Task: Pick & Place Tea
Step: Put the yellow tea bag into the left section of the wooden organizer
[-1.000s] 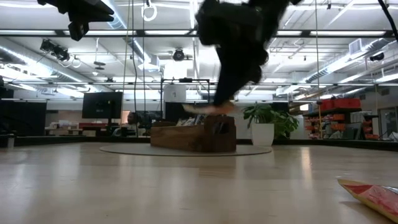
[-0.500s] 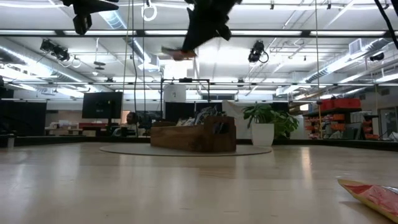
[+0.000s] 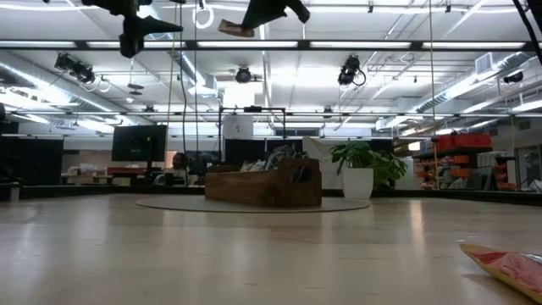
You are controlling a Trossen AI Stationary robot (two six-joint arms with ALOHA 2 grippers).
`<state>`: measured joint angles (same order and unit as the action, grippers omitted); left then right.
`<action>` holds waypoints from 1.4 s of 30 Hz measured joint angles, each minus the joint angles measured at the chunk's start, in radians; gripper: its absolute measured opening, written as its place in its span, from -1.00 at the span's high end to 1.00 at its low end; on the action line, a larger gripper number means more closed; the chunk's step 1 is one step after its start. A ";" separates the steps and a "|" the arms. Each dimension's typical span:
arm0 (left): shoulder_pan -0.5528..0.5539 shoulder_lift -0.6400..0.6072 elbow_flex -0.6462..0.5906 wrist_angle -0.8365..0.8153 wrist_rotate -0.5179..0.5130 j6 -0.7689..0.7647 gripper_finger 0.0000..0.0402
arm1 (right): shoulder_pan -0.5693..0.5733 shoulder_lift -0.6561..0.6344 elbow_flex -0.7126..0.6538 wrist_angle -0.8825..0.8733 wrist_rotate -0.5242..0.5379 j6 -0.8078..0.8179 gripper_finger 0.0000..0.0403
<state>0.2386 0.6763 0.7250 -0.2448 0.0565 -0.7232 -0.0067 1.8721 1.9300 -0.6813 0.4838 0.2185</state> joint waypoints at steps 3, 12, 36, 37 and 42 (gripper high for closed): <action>0.000 0.048 0.000 0.061 0.000 -0.006 -0.10 | -0.001 0.000 0.006 0.005 0.016 -0.002 1.00; 0.001 0.145 0.000 0.141 0.000 -0.007 -0.13 | 0.007 0.000 0.007 0.049 0.026 0.013 1.00; 0.001 0.217 0.000 0.265 0.007 -0.009 0.17 | 0.019 0.000 0.007 0.102 -0.021 0.034 1.00; 0.001 0.218 0.000 0.264 0.008 -0.020 0.24 | 0.020 0.000 0.007 0.101 -0.032 0.036 1.00; 0.000 0.217 0.000 0.269 0.035 -0.025 0.62 | 0.038 0.000 0.007 0.106 -0.056 0.033 1.00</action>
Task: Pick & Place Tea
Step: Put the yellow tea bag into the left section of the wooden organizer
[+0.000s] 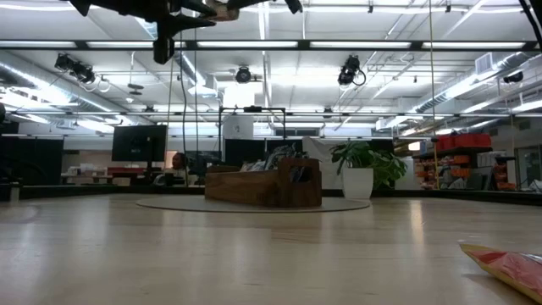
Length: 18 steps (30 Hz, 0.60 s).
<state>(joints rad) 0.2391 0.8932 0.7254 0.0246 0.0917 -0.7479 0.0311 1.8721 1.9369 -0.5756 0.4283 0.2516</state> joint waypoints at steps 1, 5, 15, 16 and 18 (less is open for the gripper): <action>0.000 0.002 0.000 0.001 0.007 0.000 0.71 | 0.001 0.000 0.000 0.002 -0.015 0.000 1.00; 0.000 0.005 0.000 -0.001 0.026 0.009 0.95 | 0.000 0.000 0.000 0.000 -0.072 0.006 0.99; 0.000 0.003 0.000 -0.026 0.150 0.047 0.96 | -0.006 -0.085 0.001 -0.047 -0.110 0.027 0.69; 0.000 0.003 0.000 -0.031 0.157 0.054 0.96 | -0.007 -0.098 0.001 -0.057 -0.110 0.027 0.64; 0.000 0.003 0.000 -0.057 0.171 0.067 0.96 | -0.014 -0.123 0.001 -0.070 -0.142 0.037 0.54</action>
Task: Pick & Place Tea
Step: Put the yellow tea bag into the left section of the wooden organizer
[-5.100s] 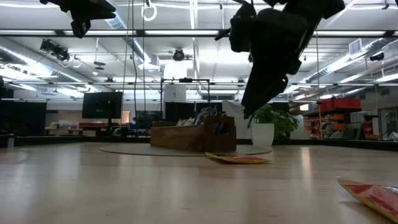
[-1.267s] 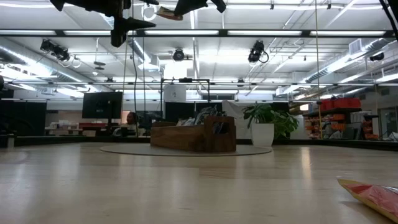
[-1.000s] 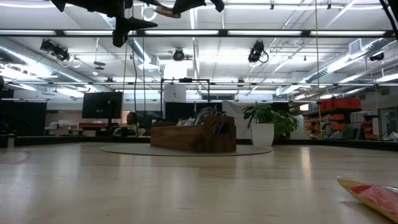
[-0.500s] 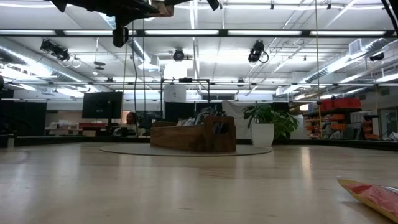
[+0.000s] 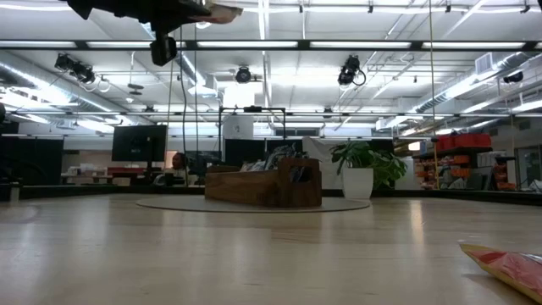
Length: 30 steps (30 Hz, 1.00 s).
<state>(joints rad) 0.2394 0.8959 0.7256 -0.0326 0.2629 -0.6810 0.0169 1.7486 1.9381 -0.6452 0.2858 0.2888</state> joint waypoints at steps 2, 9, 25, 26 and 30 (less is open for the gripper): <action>0.000 0.000 0.000 -0.017 0.032 0.016 0.97 | -0.022 -0.026 0.000 -0.005 -0.097 0.052 0.43; 0.000 0.000 0.000 -0.034 0.147 0.089 0.97 | -0.145 -0.029 0.000 -0.035 -0.551 0.269 0.07; 0.000 0.001 0.000 -0.040 0.252 0.091 0.97 | -0.179 0.090 0.000 0.068 -0.779 0.252 -0.09; 0.000 0.001 0.000 -0.040 0.252 0.091 0.97 | -0.179 0.096 0.000 0.067 -0.779 0.253 -0.09; -0.001 0.001 0.000 -0.043 0.253 0.091 0.97 | -0.171 0.114 0.000 0.090 -0.779 0.255 -0.08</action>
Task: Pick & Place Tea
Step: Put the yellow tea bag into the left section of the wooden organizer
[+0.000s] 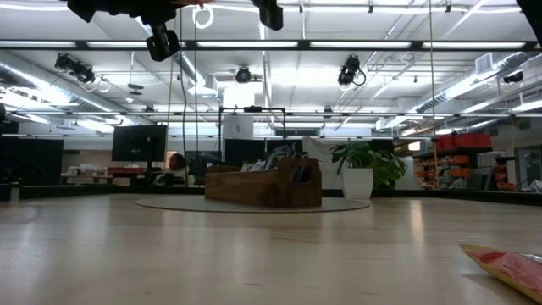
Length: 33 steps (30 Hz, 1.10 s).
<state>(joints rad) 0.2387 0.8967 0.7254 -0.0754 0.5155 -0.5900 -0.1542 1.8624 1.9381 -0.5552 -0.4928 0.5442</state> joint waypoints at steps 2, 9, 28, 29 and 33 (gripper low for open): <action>0.000 0.000 0.000 0.000 0.000 0.001 0.96 | 0.009 0.005 0.000 -0.001 0.004 -0.002 -0.06; 0.000 0.000 0.000 -0.004 0.001 0.003 0.96 | 0.030 0.033 -0.002 0.010 0.005 -0.003 0.10; 0.000 0.000 0.000 -0.006 -0.002 0.000 0.95 | 0.026 0.034 -0.002 0.013 0.013 -0.010 0.97; 0.000 0.000 0.000 -0.005 -0.007 0.000 0.95 | 0.025 0.034 -0.002 0.013 0.014 -0.006 0.96; 0.000 0.000 0.000 0.002 -0.013 0.001 0.92 | 0.021 0.033 -0.002 -0.003 0.014 -0.003 0.98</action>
<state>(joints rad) 0.2386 0.8967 0.7254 -0.0731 0.5030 -0.5892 -0.1335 1.8957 1.9366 -0.5581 -0.4784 0.5410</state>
